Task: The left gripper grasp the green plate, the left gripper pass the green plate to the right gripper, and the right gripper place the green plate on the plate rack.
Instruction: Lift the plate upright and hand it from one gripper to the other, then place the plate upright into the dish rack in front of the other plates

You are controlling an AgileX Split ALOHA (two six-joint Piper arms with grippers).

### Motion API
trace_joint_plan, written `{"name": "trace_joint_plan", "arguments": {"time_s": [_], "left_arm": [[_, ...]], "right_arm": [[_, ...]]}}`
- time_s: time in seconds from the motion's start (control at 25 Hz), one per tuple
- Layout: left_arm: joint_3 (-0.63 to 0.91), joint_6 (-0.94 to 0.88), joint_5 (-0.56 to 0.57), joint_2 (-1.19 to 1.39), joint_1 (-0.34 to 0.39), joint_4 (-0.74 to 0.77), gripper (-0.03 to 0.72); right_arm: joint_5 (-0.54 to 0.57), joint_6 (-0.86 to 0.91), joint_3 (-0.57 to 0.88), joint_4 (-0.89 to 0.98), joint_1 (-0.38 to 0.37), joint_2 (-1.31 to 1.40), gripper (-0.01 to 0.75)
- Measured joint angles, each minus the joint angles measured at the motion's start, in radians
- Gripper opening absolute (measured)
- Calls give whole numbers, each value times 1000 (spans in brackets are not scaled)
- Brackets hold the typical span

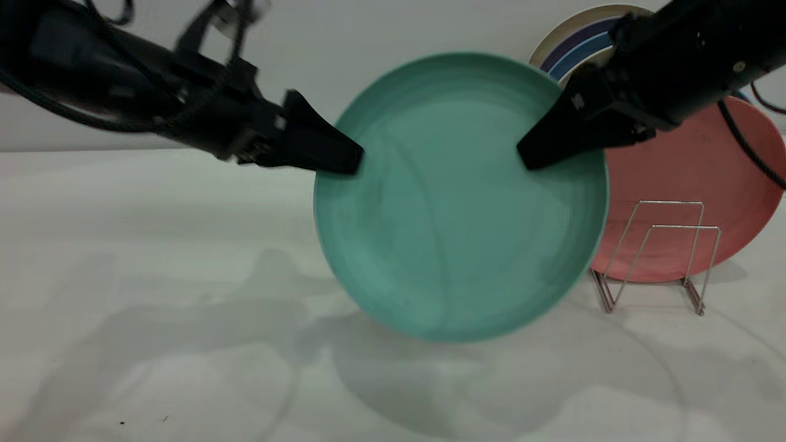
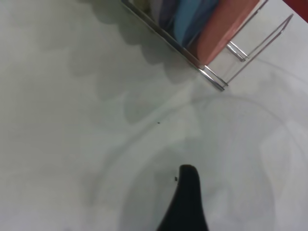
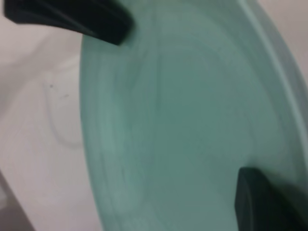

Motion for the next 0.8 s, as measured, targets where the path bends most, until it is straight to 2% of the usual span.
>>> {"name": "trace_joint_plan", "arguments": {"time_s": [0.16, 0.44, 0.56, 0.8], "left_arm": [[1, -40, 22, -57, 44, 66, 683], [1, -70, 20, -139, 133, 99, 593], [1, -79, 22, -143, 150, 102, 575], [1, -90, 27, -143, 151, 111, 568]], "right_arm": [[-17, -13, -3, 2, 0, -8, 90], [-34, -84, -3, -144, 0, -20, 90], [-54, -181, -3, -205, 0, -64, 90], [-111, -485, -3, -396, 0, -202, 88]]}}
